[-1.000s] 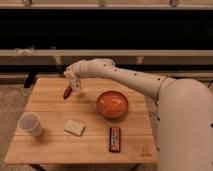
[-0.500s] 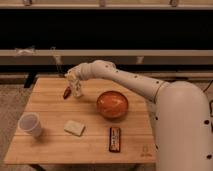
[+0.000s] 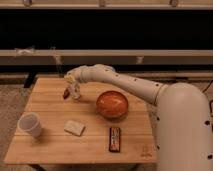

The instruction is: Stand the bottle upright

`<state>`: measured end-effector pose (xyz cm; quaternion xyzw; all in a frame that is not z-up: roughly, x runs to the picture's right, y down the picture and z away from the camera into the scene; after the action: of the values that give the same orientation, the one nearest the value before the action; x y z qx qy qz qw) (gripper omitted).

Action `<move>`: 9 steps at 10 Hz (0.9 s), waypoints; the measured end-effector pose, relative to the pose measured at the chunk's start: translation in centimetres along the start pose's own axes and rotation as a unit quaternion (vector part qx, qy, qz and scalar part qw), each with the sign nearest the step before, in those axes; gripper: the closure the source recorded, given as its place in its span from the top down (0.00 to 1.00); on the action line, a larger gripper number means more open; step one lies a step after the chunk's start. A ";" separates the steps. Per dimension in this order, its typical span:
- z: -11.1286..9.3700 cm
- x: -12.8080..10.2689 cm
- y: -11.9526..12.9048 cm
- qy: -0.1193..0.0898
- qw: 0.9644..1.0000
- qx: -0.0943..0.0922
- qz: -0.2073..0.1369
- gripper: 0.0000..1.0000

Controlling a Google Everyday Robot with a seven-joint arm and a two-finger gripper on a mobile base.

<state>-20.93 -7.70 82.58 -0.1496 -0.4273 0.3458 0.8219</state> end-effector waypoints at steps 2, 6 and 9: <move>0.1 0.3 0.3 -0.010 1.000 0.005 0.011 0.47; 0.5 0.6 0.5 -0.003 1.000 0.007 0.019 0.80; 0.5 0.8 0.5 0.010 1.000 0.009 0.018 0.80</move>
<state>-21.24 -6.80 83.16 -0.1529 -0.4132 0.3630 0.8211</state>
